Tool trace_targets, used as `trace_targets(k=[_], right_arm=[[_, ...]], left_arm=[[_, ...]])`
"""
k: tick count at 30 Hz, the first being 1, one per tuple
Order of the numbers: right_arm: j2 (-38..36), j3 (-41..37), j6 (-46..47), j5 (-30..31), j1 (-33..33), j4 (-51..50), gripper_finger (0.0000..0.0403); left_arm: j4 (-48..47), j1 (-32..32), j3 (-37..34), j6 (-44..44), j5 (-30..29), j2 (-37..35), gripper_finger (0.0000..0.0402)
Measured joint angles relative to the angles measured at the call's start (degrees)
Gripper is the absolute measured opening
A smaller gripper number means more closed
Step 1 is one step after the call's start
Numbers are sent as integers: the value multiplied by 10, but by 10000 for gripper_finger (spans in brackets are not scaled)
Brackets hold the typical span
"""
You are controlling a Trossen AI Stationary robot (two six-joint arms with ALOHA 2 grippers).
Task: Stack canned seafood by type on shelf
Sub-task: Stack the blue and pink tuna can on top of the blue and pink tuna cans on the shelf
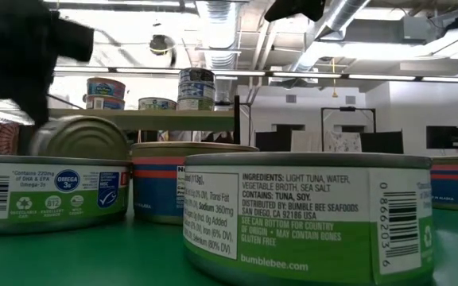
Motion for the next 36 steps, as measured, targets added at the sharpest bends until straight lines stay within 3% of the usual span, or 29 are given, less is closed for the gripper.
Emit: trace_targets(k=[5,10,14,18,23,30,36], right_arm=[[0,0,-5,1,-8,0,276],[0,0,-6,2,-24,-1,276],[0,0,-17,2,-34,-2,276],[0,0,-27,-1,-39,-2,276],[0,0,-30,-11,-46,-3,276],[0,0,-35,-24,-50,-6,276],[0,0,-40,-28,-53,-7,276]], left_arm=[[108,0,3,-3,-10,-20,48],[214,6,3,16,-20,24,149],[236,14,3,31,-24,62,238],[212,18,26,53,-79,101,302],[142,19,88,93,-166,163,322],[87,23,140,102,-193,241,322],[84,26,141,103,-248,246,322]])
